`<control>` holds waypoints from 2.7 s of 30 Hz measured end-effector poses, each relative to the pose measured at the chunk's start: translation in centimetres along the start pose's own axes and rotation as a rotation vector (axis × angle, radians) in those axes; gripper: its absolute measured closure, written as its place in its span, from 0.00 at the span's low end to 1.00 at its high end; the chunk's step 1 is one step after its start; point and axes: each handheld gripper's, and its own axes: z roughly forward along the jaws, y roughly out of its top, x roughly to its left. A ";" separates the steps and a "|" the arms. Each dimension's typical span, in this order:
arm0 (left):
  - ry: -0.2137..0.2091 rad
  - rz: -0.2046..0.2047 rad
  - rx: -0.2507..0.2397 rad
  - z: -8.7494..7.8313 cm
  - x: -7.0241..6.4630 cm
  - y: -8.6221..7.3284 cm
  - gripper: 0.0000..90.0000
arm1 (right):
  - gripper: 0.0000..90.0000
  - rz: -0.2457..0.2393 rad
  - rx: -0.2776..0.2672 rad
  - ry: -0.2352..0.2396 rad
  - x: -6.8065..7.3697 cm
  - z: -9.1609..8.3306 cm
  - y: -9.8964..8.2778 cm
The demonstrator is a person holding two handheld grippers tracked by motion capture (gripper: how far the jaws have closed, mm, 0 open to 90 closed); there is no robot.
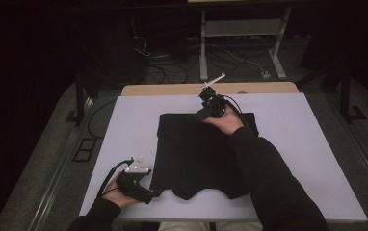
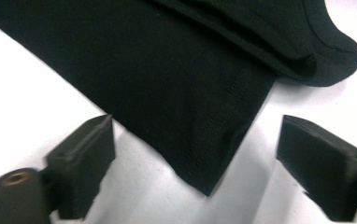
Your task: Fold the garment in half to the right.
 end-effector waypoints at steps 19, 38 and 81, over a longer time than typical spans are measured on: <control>0.059 0.023 -0.029 0.3 0.1 0.3 0.41 | 0.00 0.012 -0.005 0.002 -0.3 2.5 1.0; 0.063 0.015 -0.026 0.4 0.5 1.7 0.90 | 0.00 0.012 0.008 -0.011 -0.2 5.0 2.6; -0.021 -0.054 -0.112 -0.3 1.1 2.1 0.92 | 0.12 0.017 0.062 -0.013 0.8 14.6 4.0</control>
